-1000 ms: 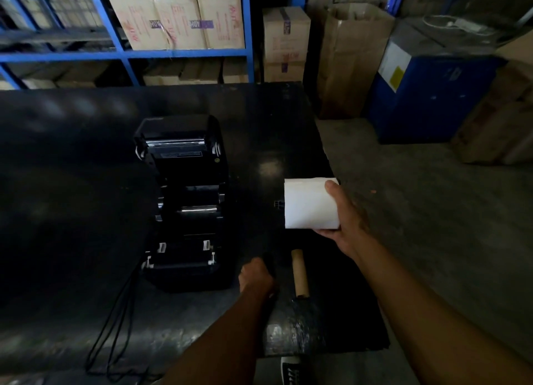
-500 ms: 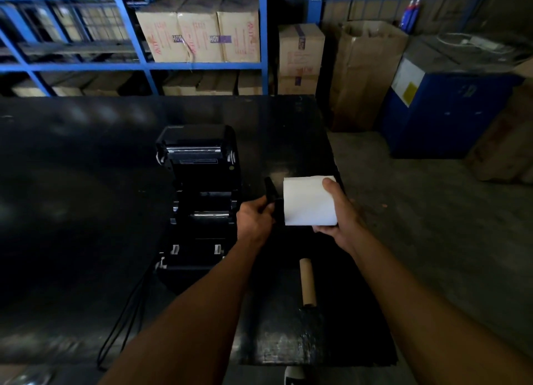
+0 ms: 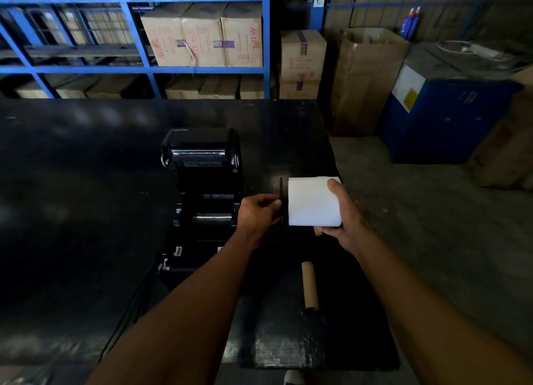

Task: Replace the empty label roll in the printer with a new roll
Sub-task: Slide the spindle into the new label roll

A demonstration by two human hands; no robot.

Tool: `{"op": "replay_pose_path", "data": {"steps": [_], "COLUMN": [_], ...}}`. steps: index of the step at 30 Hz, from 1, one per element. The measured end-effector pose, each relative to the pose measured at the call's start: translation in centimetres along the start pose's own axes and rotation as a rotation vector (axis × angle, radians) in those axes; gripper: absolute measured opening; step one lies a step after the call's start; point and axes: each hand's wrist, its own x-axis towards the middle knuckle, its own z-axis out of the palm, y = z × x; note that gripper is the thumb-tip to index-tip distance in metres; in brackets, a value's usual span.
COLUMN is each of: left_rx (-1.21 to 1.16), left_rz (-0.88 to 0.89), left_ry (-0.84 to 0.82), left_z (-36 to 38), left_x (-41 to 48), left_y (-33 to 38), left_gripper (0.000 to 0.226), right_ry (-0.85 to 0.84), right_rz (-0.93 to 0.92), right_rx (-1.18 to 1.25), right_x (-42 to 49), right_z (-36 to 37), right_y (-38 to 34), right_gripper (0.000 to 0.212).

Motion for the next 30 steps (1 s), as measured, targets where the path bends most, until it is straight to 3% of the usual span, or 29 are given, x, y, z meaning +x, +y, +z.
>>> {"op": "replay_pose_path", "data": {"steps": [12, 20, 25, 28, 30], "left_rx": [-0.028, -0.081, -0.211, -0.054, 0.038], "left_rz": [-0.099, -0.066, -0.237, -0.161, -0.110], "left_ry": [-0.090, 0.029, -0.023, -0.042, 0.008], "left_z": [0.8, 2.0, 2.2, 2.8, 3.2], "left_x": [-0.1, -0.7, -1.2, -1.3, -1.6], "left_y": [2.1, 2.3, 3.1, 3.2, 2.9], "left_gripper": [0.011, 0.022, 0.036, 0.040, 0.035], "right_ry": [-0.026, -0.014, 0.023, 0.049, 0.047], "right_rz": [0.012, 0.002, -0.016, -0.017, -0.020], "right_rx": [0.004, 0.029, 0.007, 0.022, 0.031], "right_x": [0.2, 0.0, 0.1, -0.1, -0.3], "right_z": [-0.1, 0.1, -0.2, -0.2, -0.1], "right_y": [-0.3, -0.5, -0.4, -0.3, -0.1], "right_gripper": [0.061, 0.060, 0.047, 0.035, 0.038]}}
